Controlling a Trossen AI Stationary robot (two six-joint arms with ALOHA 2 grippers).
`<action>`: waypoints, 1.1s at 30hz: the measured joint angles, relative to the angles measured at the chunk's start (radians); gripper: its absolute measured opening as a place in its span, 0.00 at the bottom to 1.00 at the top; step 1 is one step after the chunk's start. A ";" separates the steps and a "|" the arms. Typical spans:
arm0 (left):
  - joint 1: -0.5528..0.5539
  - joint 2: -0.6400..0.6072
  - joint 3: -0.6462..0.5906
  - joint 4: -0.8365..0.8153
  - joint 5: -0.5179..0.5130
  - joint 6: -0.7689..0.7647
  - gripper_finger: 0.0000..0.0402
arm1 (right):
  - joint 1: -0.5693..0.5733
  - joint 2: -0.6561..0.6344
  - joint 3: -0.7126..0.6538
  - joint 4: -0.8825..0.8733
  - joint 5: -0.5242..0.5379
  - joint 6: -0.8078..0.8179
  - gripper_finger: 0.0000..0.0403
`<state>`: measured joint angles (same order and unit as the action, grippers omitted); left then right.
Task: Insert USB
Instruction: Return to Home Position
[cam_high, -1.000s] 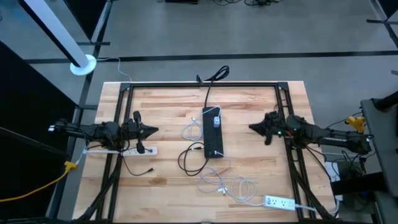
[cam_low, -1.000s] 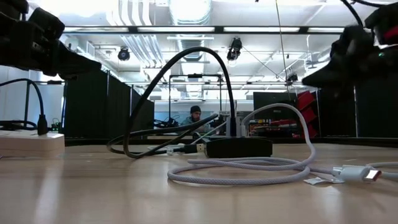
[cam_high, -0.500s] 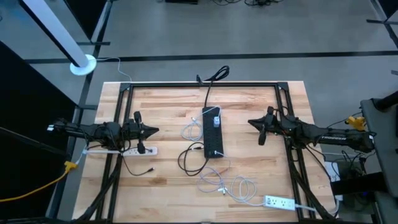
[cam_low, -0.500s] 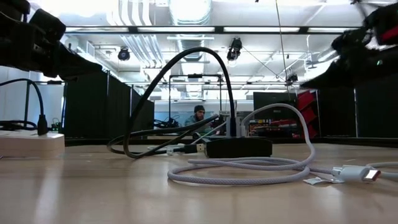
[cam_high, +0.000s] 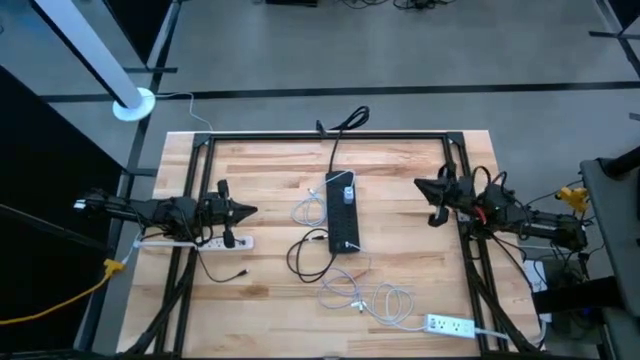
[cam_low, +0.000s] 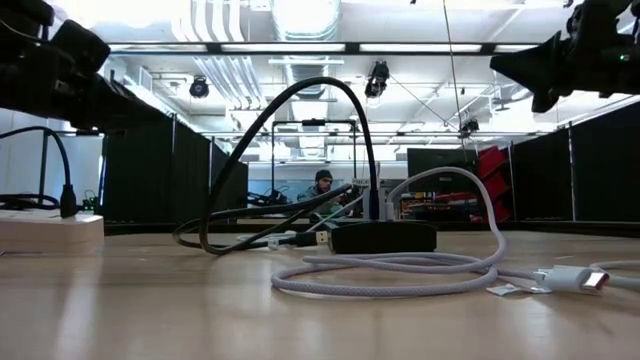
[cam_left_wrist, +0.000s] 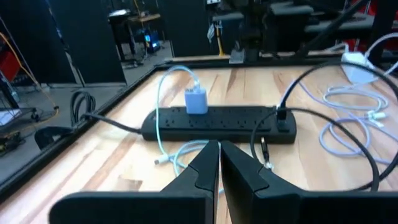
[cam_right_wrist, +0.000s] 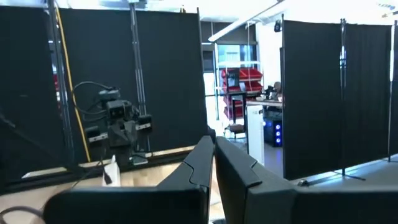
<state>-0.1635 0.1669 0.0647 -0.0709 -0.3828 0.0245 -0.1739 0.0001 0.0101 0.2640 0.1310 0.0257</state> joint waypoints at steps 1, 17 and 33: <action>0.000 0.003 0.000 0.001 0.000 0.000 0.01 | 0.003 0.000 0.000 -0.005 0.000 0.000 0.01; 0.000 0.047 0.000 0.006 0.000 0.000 0.01 | -0.031 0.000 0.000 -0.028 0.000 0.000 0.01; 0.000 0.059 0.000 0.003 0.001 0.000 0.01 | -0.042 0.000 0.000 -0.028 0.000 0.000 0.01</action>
<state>-0.1635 0.2261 0.0647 -0.0684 -0.3821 0.0243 -0.2158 -0.0002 0.0101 0.2365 0.1314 0.0257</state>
